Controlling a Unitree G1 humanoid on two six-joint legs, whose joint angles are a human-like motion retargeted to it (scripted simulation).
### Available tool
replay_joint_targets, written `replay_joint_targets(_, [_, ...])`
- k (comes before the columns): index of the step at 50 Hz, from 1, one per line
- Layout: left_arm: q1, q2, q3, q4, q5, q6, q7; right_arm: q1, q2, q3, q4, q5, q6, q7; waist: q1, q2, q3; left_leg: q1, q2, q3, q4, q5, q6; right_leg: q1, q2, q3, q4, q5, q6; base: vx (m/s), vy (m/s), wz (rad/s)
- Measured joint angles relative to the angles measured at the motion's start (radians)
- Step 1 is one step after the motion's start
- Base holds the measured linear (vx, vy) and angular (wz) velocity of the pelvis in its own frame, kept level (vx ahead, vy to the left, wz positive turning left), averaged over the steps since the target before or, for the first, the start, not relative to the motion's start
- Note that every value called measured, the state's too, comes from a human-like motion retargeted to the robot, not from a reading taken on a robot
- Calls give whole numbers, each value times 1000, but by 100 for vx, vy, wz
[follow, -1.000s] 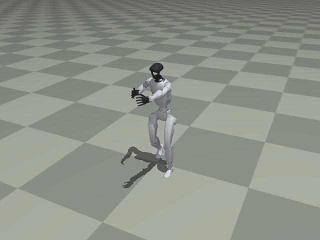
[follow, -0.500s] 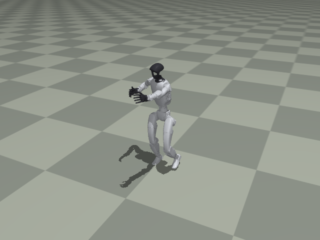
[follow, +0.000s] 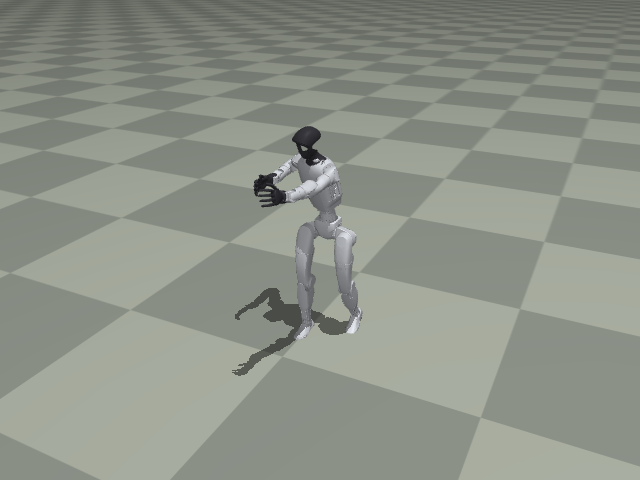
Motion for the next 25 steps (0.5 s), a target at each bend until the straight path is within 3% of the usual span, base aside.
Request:
replay_joint_targets(2, [-5, 3, -28, -2, 4, -3, -15, 26, -17, -11, 9, -22, -16, -17, 11, 17, -5, -91, 7, 9, 245, 17, 54, 19, 9, 40, -15, 44, -22, 70, 3, -1])
replay_joint_targets(3, [-31, 12, -50, -7, -11, 6, -13, 22, -34, -21, 18, -8, 7, -23, 28, 26, 27, -130, 24, 17, 375, 16, 72, 36, 19, 49, 14, 31, -41, 67, 4, -35])
replay_joint_targets(5, [-87, 23, -107, -9, -26, 14, -16, -2, -71, -9, 43, 17, 3, -46, 82, 56, 69, -221, 74, 30, 615, -15, 96, 34, 55, 64, 141, -65, -87, 67, 7, -75])
replay_joint_targets(8, [-134, 20, -149, -10, -54, 14, -16, -95, -122, 58, 57, 50, -19, -80, 178, 69, 98, -306, 115, 56, 754, -99, 106, 46, 74, 95, 287, -189, -82, 71, 10, -91])
replay_joint_targets(12, [-89, -25, -108, -10, -71, -12, -24, -291, -126, 191, 35, 40, -52, -84, 263, 41, 38, -356, 110, 80, 529, -120, 91, 123, 35, 125, 242, -170, -29, 78, 13, -39])
replay_joint_targets(13, [-56, -30, -84, -16, -59, -25, -27, -323, -117, 215, 24, 27, -62, -66, 265, 31, -4, -371, 96, 79, 416, -98, 81, 132, 18, 124, 211, -146, -16, 81, 15, 13])
replay_joint_targets(15, [-23, -54, -40, -14, -57, -5, -48, -371, -102, 243, 4, 40, -20, -2, 279, 5, -18, -317, 75, 92, 146, -37, 60, 198, -10, 132, 153, -86, 4, 80, 18, 17])
replay_joint_targets(18, [37, -63, 7, -12, -17, 8, -55, -318, -110, 236, -11, 42, -33, 39, 273, 5, -63, -259, 63, 81, -129, 73, 27, 212, -3, 138, 219, -30, -10, 80, 23, 9])
replay_joint_targets(20, [81, -62, 4, 3, -10, 42, -60, -265, -121, 259, 9, 62, -38, 33, 261, -7, -91, -215, 60, 77, -162, 89, 31, 180, 11, 148, 384, -15, -30, 77, 24, -18])
replay_joint_targets(25, [26, -7, -62, 52, -42, 59, 11, -138, -87, 210, 58, 100, -80, -77, 157, -54, -67, -216, 42, 78, 68, -105, 77, -40, 6, 99, 833, -136, -53, 70, 19, 20])
